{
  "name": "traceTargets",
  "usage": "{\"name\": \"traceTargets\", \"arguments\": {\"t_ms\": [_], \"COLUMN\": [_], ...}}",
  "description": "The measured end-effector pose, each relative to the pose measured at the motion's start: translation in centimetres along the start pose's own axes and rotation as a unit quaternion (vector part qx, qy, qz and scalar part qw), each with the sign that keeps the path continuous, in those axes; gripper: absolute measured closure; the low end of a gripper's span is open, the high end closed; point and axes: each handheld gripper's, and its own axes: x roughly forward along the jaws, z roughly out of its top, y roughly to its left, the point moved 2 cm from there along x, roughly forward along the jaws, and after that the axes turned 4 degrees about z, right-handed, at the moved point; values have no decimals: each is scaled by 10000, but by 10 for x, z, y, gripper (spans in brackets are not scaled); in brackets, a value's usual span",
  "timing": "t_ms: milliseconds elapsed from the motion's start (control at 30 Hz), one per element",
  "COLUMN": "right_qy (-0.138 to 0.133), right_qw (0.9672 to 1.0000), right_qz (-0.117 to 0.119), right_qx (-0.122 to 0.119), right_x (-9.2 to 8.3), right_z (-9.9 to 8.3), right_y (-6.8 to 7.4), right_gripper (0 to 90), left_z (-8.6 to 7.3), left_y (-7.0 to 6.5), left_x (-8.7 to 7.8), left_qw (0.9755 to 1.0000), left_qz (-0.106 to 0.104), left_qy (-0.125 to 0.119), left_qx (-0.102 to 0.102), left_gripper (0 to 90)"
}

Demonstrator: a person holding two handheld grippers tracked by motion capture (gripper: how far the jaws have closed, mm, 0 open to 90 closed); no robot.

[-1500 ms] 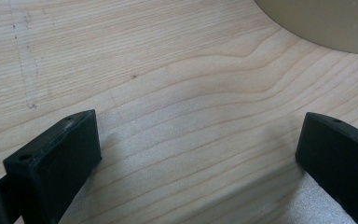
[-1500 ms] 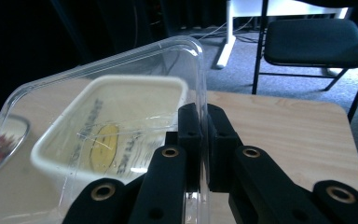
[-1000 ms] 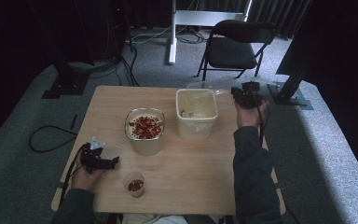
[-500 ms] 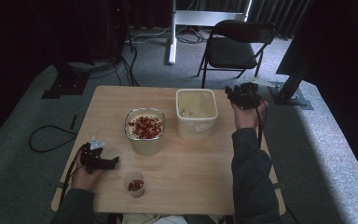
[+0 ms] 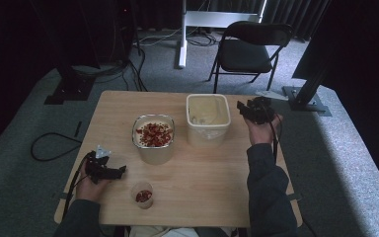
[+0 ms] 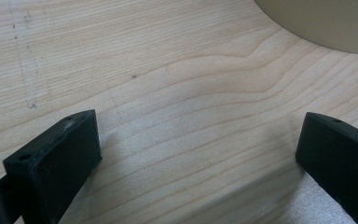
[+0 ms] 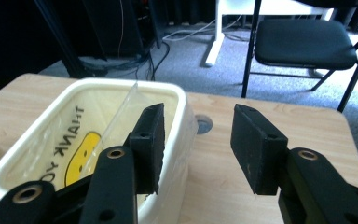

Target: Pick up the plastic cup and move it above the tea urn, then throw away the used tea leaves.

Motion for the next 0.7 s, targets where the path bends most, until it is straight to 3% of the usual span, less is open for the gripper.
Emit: {"name": "traceTargets", "arguments": {"t_ms": [300, 467, 533, 600, 700], "right_qy": [194, 316, 347, 401, 477], "right_qw": [9998, 9994, 9993, 9990, 9985], "right_qz": [60, 61, 74, 89, 55], "right_qx": [-63, -115, -117, -155, -261], "right_x": [4, 4, 3, 2, 1], "right_z": [-21, -41, -47, -54, -64], "right_y": [4, 4, 4, 4, 6], "right_gripper": [508, 498, 497, 493, 489], "left_z": [0, -2, -5, -7, -8], "left_y": [0, -3, -4, -6, -7], "left_x": [0, -3, -6, -11, -14], "left_qw": [10000, 9999, 9998, 9998, 10000], "left_qz": [2, 108, 131, 107, 21], "left_qy": [2, -12, -87, -112, -10], "left_qx": [-5, -103, -125, -111, -11], "left_gripper": [4, 17, 59, 161, 163]}}
